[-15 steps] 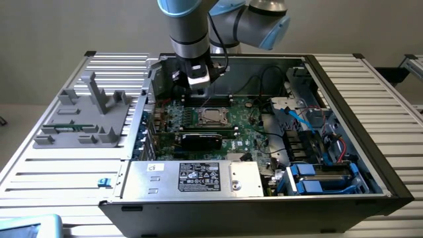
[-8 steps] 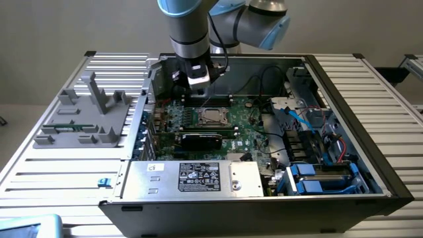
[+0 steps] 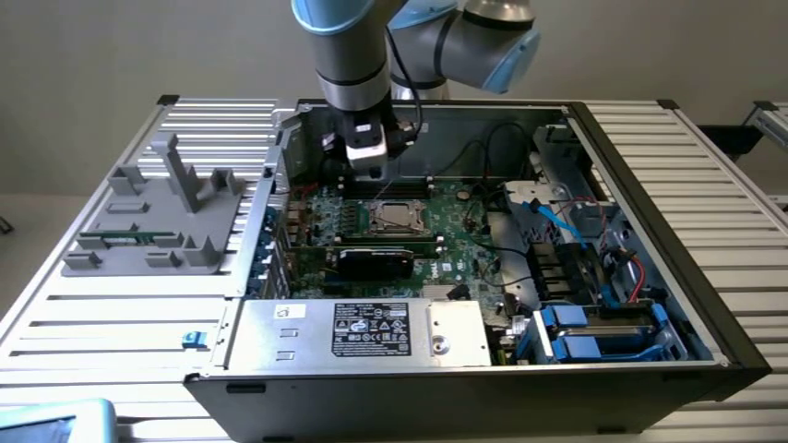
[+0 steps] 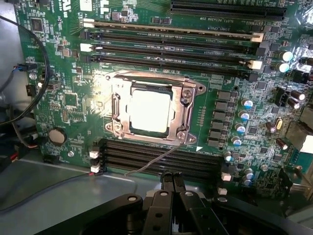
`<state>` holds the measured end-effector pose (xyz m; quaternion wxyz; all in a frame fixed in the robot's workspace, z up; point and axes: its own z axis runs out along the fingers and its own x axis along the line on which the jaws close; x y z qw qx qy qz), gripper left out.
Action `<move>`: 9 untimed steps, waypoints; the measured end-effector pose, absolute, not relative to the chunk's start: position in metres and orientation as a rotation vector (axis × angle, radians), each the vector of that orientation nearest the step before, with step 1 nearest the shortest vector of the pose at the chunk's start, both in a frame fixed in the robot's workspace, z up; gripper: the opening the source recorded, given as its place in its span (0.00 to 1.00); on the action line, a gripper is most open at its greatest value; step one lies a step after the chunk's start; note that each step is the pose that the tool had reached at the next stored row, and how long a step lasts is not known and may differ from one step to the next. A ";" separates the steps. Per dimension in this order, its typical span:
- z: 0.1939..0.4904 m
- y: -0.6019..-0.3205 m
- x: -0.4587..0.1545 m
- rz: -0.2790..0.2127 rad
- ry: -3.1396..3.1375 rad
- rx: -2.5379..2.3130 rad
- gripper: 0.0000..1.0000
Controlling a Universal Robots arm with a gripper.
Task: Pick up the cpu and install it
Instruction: 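Install the first cpu locking lever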
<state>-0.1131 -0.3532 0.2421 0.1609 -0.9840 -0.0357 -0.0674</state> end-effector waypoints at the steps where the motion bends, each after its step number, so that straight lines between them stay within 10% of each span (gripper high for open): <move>1: 0.241 -0.353 -0.113 -0.194 -0.082 -2.812 0.11; 9: 0.234 -0.353 -0.113 -0.190 0.059 -2.819 0.11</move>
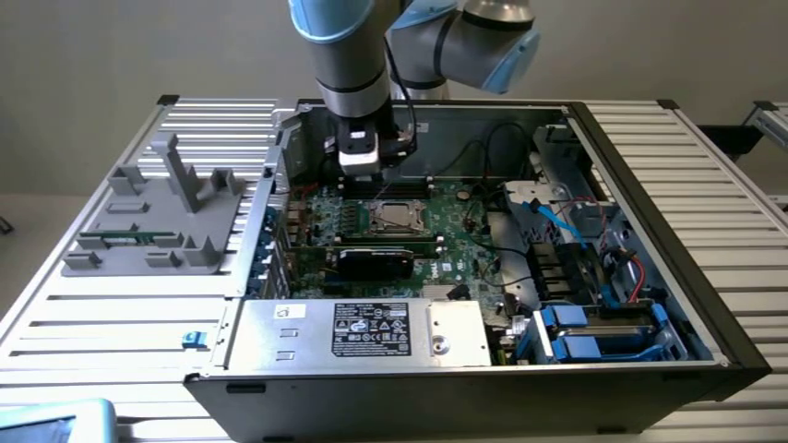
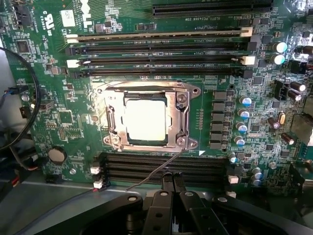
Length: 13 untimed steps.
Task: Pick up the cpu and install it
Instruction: 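Install the first cpu locking lever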
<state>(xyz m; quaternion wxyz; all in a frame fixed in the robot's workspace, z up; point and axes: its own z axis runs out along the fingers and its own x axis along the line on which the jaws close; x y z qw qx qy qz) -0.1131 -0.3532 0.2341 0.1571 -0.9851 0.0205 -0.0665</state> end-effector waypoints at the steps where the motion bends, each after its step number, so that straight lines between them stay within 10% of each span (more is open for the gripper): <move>1: 0.234 -0.353 -0.113 -0.190 0.071 -2.819 0.11; 13: 0.229 -0.354 -0.116 -0.189 0.147 -2.792 0.11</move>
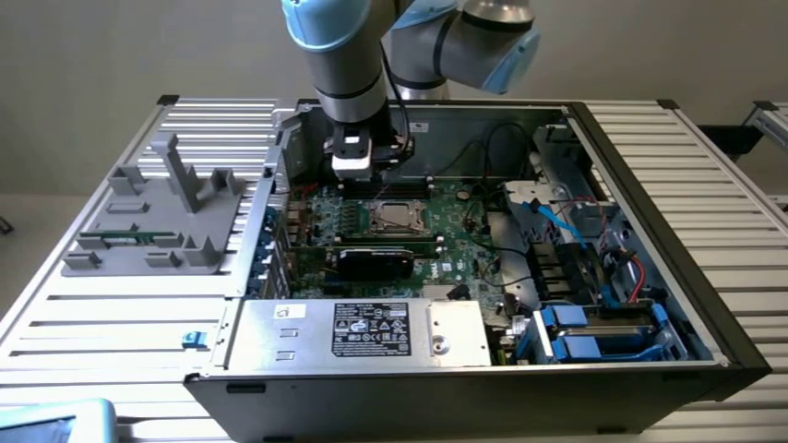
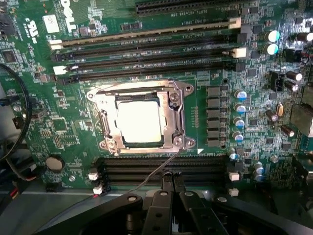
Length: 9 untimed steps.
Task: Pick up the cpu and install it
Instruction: 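Install the first cpu locking lever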
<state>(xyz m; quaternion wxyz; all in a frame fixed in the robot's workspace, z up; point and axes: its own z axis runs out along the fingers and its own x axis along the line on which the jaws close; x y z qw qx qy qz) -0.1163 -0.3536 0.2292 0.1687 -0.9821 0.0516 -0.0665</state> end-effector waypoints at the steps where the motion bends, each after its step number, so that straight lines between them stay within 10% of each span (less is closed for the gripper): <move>1: 0.229 -0.354 -0.116 -0.189 0.147 -2.792 0.11; 9: 0.224 -0.354 -0.118 -0.188 0.153 -2.776 0.11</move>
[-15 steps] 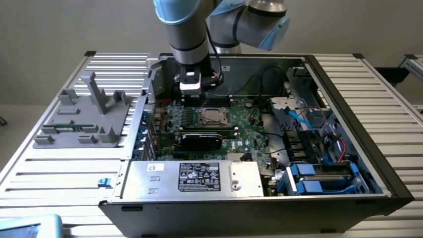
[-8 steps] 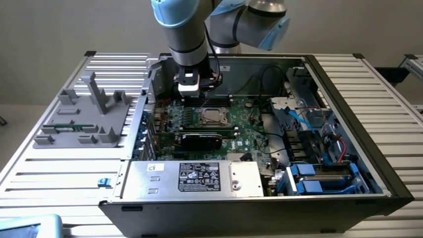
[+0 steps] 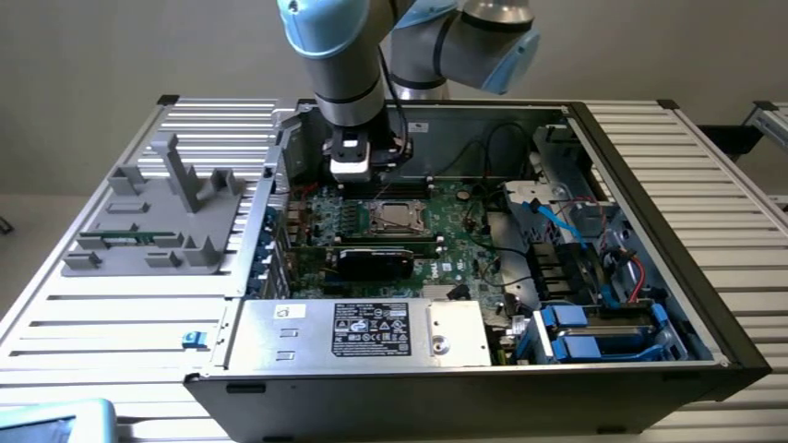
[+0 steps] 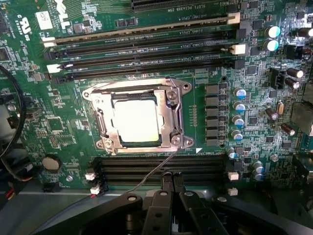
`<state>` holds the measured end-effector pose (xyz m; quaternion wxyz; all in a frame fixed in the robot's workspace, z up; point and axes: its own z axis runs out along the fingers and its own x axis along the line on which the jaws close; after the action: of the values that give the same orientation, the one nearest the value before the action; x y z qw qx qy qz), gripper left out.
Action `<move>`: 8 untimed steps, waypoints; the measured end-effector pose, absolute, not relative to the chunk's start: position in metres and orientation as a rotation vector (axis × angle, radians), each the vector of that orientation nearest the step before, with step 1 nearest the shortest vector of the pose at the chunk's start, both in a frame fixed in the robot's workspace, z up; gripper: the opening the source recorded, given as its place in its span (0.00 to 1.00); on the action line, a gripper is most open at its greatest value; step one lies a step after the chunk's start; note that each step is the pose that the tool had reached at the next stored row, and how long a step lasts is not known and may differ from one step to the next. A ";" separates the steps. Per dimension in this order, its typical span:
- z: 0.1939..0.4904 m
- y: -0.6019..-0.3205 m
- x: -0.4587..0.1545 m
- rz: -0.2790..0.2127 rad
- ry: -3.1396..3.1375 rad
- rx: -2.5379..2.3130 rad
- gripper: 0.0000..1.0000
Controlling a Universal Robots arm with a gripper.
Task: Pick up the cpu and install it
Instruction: 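Install the first cpu locking lever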
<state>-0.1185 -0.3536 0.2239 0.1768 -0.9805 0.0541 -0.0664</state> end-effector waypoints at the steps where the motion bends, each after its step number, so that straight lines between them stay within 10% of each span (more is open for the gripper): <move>1: 0.223 -0.354 -0.119 -0.188 0.155 -2.771 0.11; 8: 0.214 -0.354 -0.121 -0.191 0.176 -2.765 0.11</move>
<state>-0.1212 -0.3536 0.2137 0.1811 -0.9792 0.0622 -0.0675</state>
